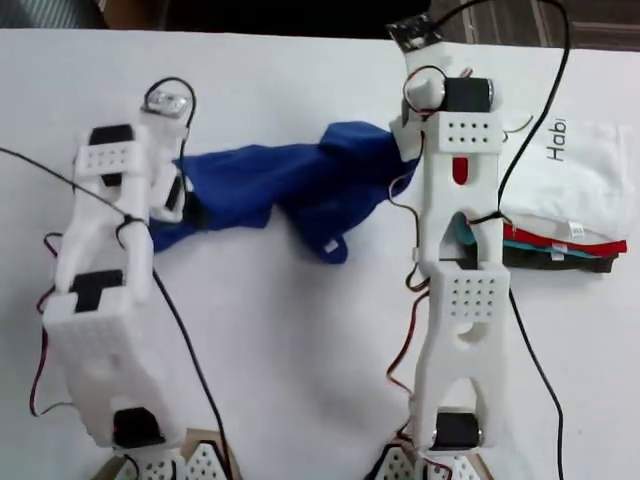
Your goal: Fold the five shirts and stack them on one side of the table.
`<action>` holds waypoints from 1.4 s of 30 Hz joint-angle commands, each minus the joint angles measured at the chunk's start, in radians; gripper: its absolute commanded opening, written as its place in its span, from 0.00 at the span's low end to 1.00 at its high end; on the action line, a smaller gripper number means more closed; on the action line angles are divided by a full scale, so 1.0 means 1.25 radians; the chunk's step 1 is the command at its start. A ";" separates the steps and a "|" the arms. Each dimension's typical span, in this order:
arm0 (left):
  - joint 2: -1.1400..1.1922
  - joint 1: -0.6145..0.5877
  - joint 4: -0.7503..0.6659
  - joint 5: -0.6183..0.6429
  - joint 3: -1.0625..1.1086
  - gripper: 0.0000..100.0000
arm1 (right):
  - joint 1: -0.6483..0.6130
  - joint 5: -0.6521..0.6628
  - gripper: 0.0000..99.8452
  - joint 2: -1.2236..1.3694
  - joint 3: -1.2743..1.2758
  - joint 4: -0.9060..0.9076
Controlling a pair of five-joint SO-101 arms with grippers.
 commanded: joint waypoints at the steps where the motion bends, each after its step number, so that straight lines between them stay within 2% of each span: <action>1: 0.020 0.004 -0.018 0.006 -0.004 0.32 | -0.040 0.006 0.07 -0.071 -0.033 0.002; 6: 0.031 0.004 -0.014 0.006 0.001 0.32 | -0.093 0.006 0.31 -0.069 -0.153 0.002; 9: 0.033 0.004 -0.017 0.006 -0.001 0.32 | -0.142 0.005 0.33 -0.056 -0.157 0.002; 12: 0.028 0.004 -0.014 0.006 -0.004 0.32 | -0.179 0.006 0.31 -0.019 -0.118 0.002; 22: 0.027 0.002 -0.012 0.007 -0.004 0.32 | -0.211 0.005 0.22 0.138 -0.087 0.002; 30: 0.027 0.002 -0.005 0.007 -0.006 0.32 | -0.175 0.006 0.24 0.208 -0.108 -0.004; 32: 0.027 0.006 0.004 0.007 -0.006 0.32 | -0.154 0.006 0.19 0.225 -0.119 -0.014; 35: 0.027 0.006 0.026 0.007 -0.006 0.32 | -0.121 0.000 0.01 0.241 -0.156 -0.035; 39: 0.027 -0.007 0.032 0.006 -0.001 0.32 | -0.116 0.004 0.02 0.226 -0.245 -0.018; 42: 0.028 -0.029 0.032 0.006 -0.001 0.32 | -0.148 0.006 0.02 0.188 -0.319 0.004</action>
